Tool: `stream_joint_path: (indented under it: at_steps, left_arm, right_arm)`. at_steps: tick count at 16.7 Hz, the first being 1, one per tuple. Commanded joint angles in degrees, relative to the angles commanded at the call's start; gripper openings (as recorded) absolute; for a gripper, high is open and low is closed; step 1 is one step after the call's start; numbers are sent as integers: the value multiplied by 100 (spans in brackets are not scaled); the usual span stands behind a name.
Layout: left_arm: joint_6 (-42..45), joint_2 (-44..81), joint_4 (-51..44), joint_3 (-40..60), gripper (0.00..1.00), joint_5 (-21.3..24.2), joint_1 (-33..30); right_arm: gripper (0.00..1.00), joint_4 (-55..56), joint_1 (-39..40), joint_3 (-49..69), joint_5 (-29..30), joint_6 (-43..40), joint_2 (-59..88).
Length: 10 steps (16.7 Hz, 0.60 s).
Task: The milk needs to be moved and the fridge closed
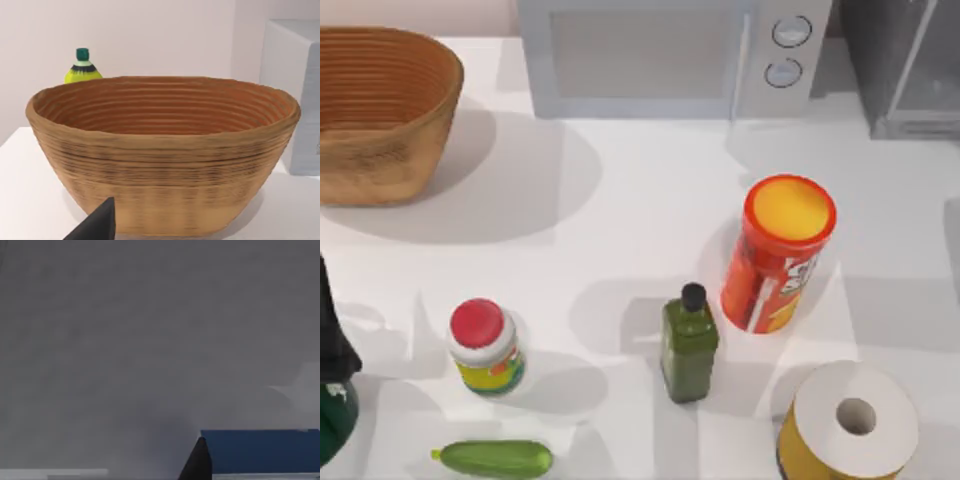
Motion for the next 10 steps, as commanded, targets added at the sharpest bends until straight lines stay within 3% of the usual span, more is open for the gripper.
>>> stream_joint_path:
  at_steps: [3, 10]
  left_arm:
    - [0, 0, 0, 0, 100, 0, 0]
    - [0, 0, 0, 0, 100, 0, 0]
  right_arm:
    - [0, 0, 0, 0, 0, 0, 0]
    - [53, 0, 0, 0, 0, 0, 0]
